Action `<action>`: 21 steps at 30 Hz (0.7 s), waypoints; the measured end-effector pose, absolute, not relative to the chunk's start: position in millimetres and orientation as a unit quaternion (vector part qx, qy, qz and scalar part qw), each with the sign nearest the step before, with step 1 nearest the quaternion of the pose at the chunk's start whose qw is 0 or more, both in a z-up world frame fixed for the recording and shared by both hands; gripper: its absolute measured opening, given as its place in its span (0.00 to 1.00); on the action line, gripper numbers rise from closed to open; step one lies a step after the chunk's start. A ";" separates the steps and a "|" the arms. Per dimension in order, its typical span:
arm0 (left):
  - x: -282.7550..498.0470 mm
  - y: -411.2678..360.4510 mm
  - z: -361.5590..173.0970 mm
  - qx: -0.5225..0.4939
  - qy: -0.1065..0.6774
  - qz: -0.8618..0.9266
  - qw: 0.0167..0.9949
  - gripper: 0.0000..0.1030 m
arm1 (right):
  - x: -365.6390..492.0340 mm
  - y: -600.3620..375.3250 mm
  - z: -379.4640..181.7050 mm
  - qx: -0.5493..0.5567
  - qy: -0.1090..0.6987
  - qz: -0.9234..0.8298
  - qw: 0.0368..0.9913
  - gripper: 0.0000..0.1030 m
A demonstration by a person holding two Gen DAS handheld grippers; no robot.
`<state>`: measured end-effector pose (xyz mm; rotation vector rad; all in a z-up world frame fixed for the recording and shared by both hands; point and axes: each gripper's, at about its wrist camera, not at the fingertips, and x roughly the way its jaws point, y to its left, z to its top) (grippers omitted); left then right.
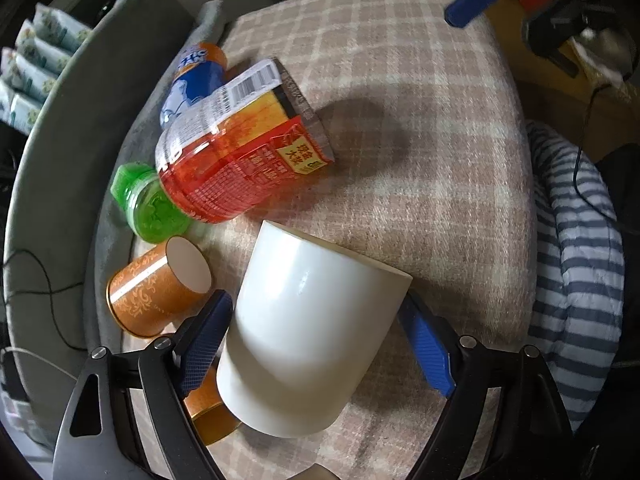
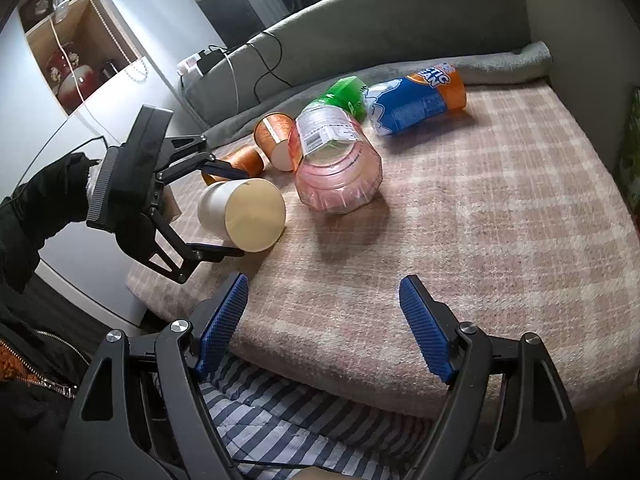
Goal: Flip cup upright
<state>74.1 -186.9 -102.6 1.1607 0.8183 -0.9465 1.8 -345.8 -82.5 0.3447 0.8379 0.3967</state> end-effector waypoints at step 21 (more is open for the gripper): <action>112.9 -132.0 -63.2 0.237 0.374 -0.384 0.810 0.79 | 1.7 -330.4 -69.8 0.158 0.386 0.196 0.887 0.78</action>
